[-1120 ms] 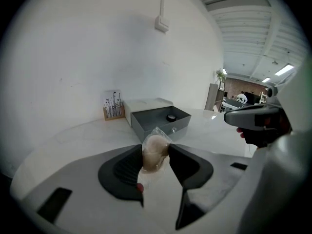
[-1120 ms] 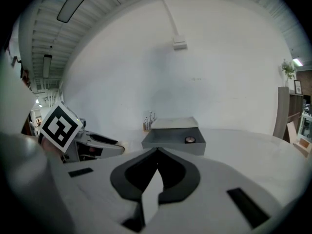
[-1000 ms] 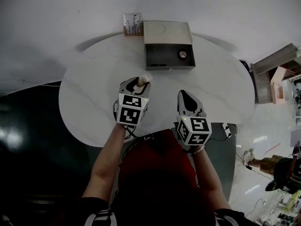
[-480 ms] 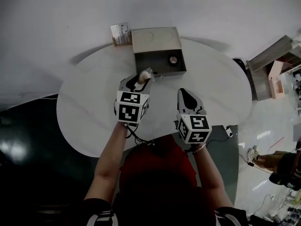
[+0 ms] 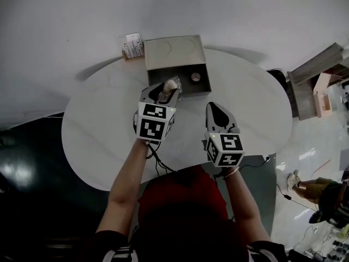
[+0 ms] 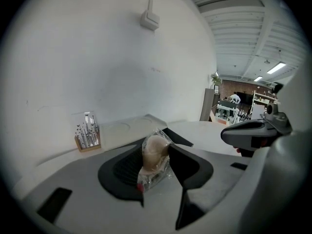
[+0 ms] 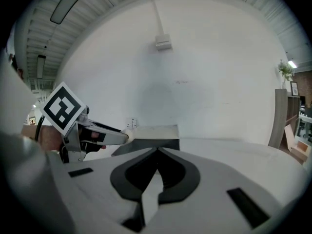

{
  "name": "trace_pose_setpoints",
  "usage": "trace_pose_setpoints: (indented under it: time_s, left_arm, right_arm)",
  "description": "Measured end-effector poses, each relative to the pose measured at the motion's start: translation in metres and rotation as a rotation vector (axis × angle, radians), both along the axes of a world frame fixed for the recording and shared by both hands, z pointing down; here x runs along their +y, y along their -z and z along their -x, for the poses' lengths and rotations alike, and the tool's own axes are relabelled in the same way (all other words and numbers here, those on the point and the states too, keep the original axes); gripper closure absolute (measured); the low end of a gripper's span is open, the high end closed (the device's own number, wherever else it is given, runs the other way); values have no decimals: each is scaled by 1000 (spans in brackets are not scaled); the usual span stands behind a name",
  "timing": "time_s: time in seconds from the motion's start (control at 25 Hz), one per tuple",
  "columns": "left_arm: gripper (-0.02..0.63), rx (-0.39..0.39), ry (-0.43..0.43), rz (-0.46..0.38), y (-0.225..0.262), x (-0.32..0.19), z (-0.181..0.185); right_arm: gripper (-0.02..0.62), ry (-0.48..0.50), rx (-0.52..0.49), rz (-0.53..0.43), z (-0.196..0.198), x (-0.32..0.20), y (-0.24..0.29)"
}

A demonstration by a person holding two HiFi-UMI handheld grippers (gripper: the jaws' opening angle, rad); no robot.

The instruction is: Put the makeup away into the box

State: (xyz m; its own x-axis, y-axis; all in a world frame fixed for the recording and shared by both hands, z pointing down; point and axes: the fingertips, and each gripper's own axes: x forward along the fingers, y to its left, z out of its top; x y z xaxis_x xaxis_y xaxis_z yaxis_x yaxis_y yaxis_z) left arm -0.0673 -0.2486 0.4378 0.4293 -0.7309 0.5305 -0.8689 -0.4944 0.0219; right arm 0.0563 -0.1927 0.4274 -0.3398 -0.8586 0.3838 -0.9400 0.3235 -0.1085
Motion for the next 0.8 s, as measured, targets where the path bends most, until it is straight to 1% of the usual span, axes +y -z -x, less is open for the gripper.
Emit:
trace_pose_setpoints:
  time_s: [0.4, 0.6, 0.8]
  left_arm:
    - [414, -38, -3, 57, -24, -35, -21]
    - [414, -45, 6, 85, -38, -45, -27]
    - [413, -63, -11, 100, -47, -52, -33]
  right_arm:
    - [583, 14, 1, 35, -24, -38, -14]
    - [583, 32, -2, 59, -28, -50, -26]
    - [583, 52, -2, 79, -28, -61, -35]
